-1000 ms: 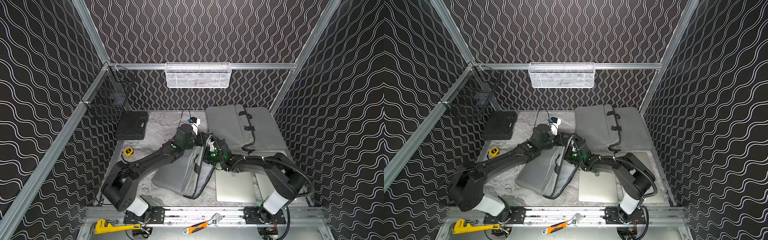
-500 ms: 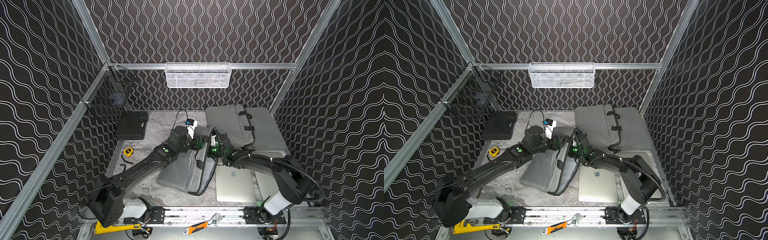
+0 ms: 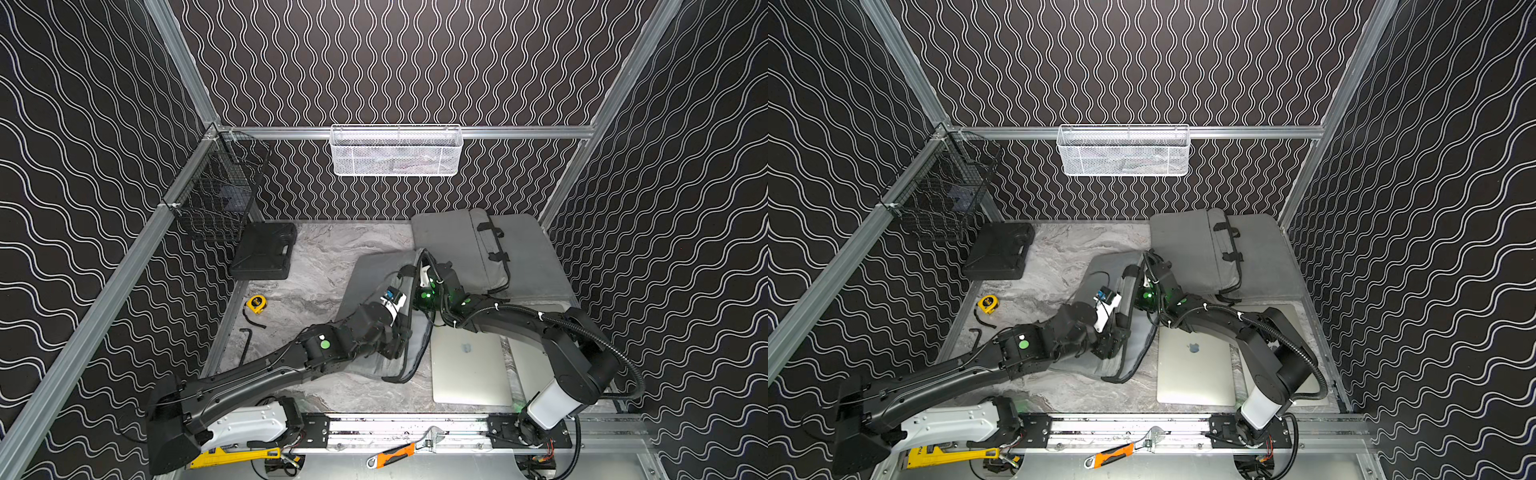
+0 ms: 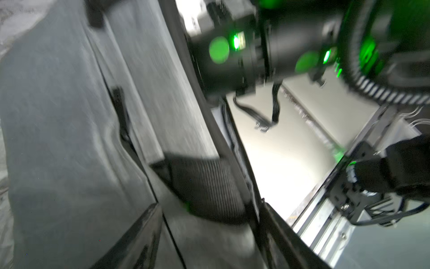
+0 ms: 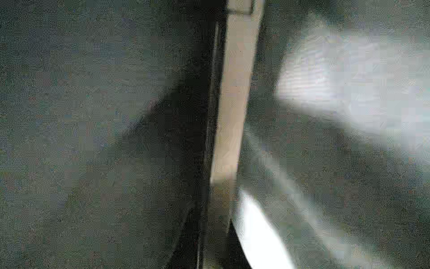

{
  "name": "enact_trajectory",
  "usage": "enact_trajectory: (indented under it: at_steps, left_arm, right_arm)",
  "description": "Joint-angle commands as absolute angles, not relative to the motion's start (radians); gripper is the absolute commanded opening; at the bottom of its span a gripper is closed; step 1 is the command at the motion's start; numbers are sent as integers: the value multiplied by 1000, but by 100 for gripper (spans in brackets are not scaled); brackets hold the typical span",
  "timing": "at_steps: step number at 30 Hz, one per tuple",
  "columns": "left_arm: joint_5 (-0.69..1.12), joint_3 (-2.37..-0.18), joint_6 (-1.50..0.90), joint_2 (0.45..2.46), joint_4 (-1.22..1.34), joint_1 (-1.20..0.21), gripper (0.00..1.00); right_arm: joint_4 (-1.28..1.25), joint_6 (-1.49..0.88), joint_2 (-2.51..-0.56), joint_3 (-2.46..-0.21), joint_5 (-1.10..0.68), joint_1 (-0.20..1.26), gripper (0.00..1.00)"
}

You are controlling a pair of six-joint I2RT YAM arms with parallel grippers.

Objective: Open the zippered laptop bag and take out the laptop
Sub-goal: Take out the laptop from the zippered laptop bag.

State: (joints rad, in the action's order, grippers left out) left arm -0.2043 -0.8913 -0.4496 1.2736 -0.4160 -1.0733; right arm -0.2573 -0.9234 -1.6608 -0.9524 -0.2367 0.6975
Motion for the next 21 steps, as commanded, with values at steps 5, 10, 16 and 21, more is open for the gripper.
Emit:
enact_trajectory:
  at_steps: [5, 10, 16, 21]
  left_arm:
    - [-301, -947, -499, 1405, -511, -1101, 67]
    - [-387, -982, -495, 1414, -558, -1101, 38]
    - [-414, -992, -486, 1397, -580, -1101, 0]
    - [-387, -966, -502, 1393, -549, -1101, 0]
  right_arm:
    - [-224, -784, -1662, -983, -173, 695, 0]
    - [-230, -784, -1633, -963, -152, 694, 0]
    - [-252, -782, -1577, -922, -159, 694, 0]
    - [-229, -810, -1538, -901, -155, 694, 0]
